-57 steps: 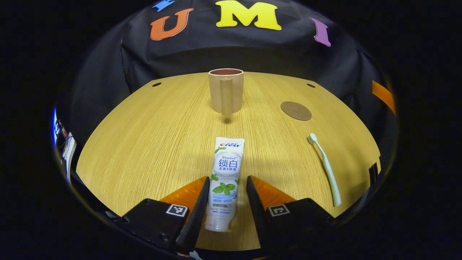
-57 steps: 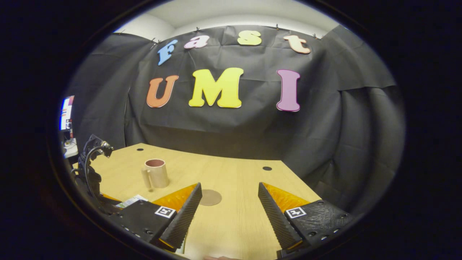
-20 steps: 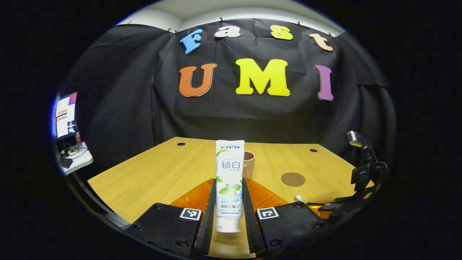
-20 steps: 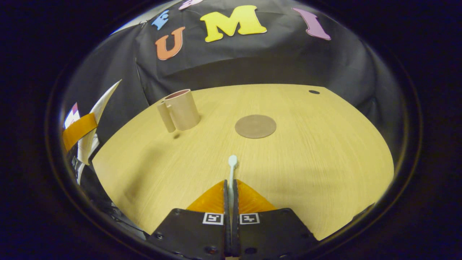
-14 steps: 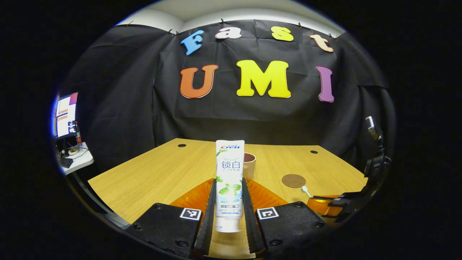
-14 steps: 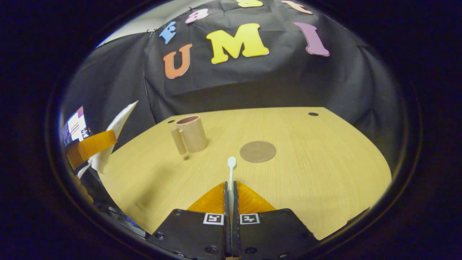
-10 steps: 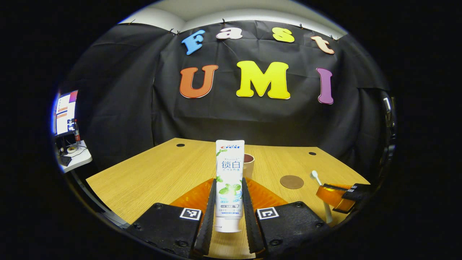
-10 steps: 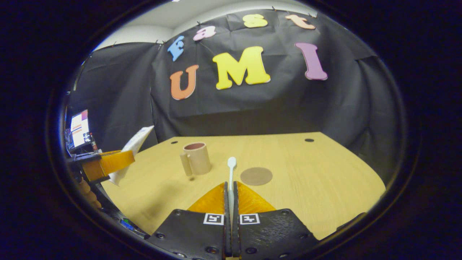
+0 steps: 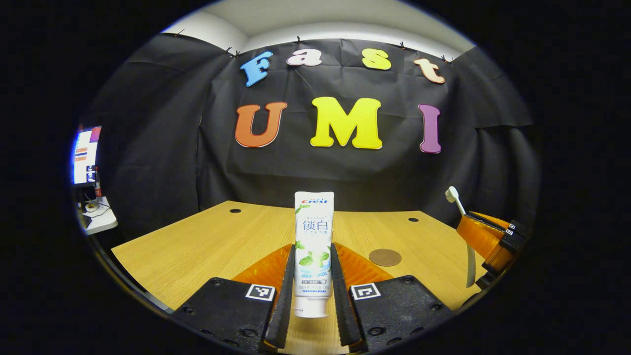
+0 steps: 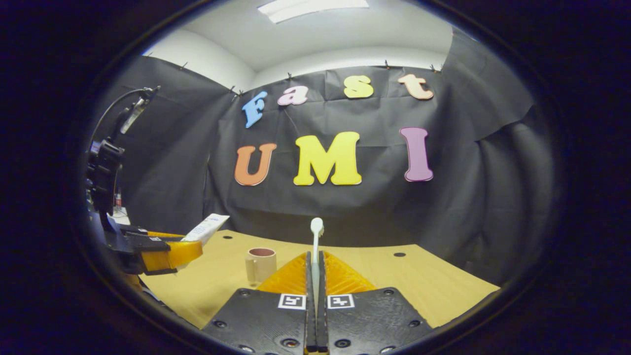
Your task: Put the toothbrush and toothpaste on the desktop into the cup, then pick up the cup and place it on the coaster on the desktop.
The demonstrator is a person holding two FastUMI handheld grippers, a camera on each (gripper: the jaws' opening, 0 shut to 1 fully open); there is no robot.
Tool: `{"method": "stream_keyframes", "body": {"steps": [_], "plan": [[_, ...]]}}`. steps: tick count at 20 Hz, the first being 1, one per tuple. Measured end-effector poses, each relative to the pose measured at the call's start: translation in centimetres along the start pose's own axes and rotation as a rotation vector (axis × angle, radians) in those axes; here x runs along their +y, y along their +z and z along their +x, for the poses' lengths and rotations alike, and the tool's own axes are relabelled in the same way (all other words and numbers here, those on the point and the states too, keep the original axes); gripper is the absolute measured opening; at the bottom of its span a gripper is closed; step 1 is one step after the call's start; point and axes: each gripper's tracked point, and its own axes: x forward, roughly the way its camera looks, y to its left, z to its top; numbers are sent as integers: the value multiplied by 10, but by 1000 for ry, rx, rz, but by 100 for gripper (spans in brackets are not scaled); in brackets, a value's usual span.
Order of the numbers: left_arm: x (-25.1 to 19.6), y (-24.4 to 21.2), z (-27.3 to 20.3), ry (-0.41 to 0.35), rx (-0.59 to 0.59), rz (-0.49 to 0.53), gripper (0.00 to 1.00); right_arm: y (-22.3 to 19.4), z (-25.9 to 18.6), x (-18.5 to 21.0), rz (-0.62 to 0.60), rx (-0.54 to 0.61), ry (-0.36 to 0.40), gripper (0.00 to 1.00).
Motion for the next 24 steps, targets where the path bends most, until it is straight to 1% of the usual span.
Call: {"method": "stream_keyframes", "body": {"steps": [2,4,5,6,7,9,12,16,18,20,21,22,23,24], "plan": [[3,0,2,5,0,-2,42,2,-1,4,5,-4,25,0],[3,1,10,-12,1,6,42,2,-2,2,7,-4,20,2],[8,6,15,-6,-14,11,42,2,-2,3,7,-2,23,1],[17,10,24,19,-31,5,42,1,-3,2,12,1,20,1],[22,10,36,27,-33,3,41,0,-4,2,24,7,18,1],[25,12,65,18,-27,-9,41,-1,0,0,45,25,20,1],[22,19,116,-24,-26,-63,41,1,3,-4,71,34,23,1],[15,26,180,-96,-58,-163,41,3,3,-18,76,26,3,1],[15,26,205,-124,-81,-173,42,3,4,-19,91,31,3,1],[8,23,221,-167,-84,-171,42,5,5,-24,104,32,-3,1],[5,21,225,-187,-84,-167,36,7,7,-26,108,29,-6,1],[4,22,229,-200,-89,-168,41,7,7,-29,111,26,-12,1],[4,21,232,-204,-92,-159,42,8,7,-31,115,26,-16,2],[5,22,233,-199,-96,-148,42,6,8,-31,119,31,-16,1]]}}
